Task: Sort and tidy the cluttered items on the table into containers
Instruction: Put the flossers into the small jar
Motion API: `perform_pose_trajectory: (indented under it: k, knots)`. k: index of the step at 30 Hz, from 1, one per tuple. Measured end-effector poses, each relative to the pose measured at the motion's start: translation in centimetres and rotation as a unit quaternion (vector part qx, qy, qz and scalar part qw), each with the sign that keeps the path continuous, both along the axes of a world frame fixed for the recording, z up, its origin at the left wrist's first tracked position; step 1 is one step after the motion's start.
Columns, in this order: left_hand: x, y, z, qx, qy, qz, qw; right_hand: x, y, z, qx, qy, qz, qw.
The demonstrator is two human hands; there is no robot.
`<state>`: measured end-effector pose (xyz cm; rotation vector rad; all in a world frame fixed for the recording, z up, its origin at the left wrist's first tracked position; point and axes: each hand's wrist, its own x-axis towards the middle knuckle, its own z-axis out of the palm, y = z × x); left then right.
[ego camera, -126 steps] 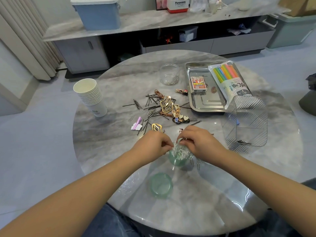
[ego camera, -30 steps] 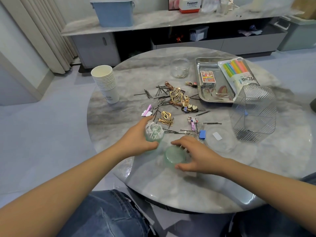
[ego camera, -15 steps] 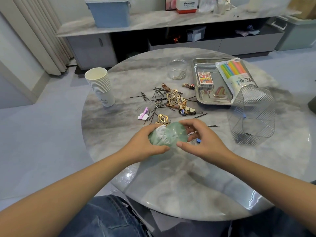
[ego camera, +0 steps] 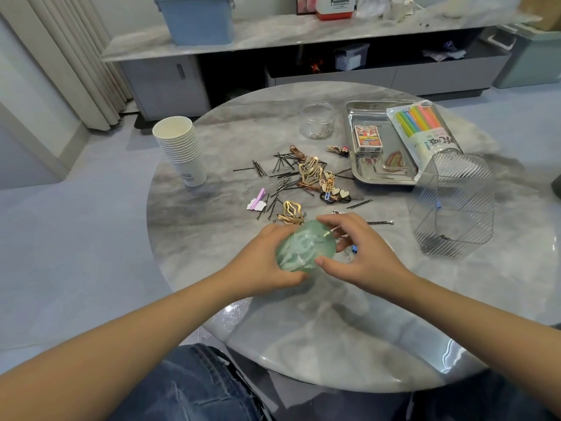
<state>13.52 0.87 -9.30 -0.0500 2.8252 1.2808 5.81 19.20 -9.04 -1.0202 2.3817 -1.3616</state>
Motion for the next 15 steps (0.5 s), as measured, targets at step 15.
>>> perform_pose_trajectory:
  k: [15]
  knots:
    - [0.0,-0.3,1.3,0.010,-0.025,-0.041,0.999,0.1,0.3,0.9,-0.010,-0.073,0.064,0.995]
